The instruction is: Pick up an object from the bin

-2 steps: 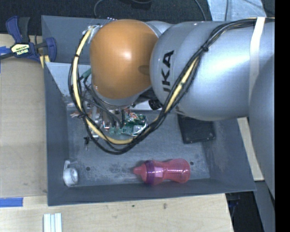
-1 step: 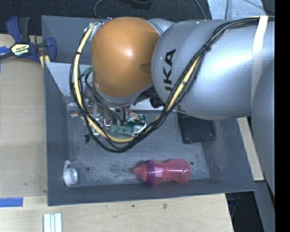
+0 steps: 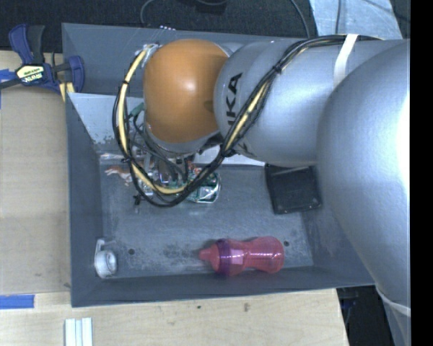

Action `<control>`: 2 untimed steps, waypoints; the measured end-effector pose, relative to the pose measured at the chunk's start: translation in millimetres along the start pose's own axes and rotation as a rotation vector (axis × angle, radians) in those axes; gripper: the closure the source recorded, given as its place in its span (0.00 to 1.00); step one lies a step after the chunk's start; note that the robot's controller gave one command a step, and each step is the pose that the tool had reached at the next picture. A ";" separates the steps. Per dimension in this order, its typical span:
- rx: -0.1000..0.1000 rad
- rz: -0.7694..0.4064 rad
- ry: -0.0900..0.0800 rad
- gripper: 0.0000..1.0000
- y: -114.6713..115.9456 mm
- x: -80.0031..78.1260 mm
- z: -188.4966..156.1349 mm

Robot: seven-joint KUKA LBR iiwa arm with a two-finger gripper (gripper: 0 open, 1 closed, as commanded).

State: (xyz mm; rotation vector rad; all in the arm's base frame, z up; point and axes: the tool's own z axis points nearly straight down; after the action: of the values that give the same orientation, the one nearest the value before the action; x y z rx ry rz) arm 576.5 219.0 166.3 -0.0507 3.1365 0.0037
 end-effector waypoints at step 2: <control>0.000 0.187 -0.002 0.00 -31.9 -48.2 7.7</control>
Offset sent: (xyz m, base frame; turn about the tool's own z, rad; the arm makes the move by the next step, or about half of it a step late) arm 0.0487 -0.0305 -0.0082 0.1864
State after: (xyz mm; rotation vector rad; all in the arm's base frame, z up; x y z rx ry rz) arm 625.8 188.7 158.8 0.2429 3.1262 0.0049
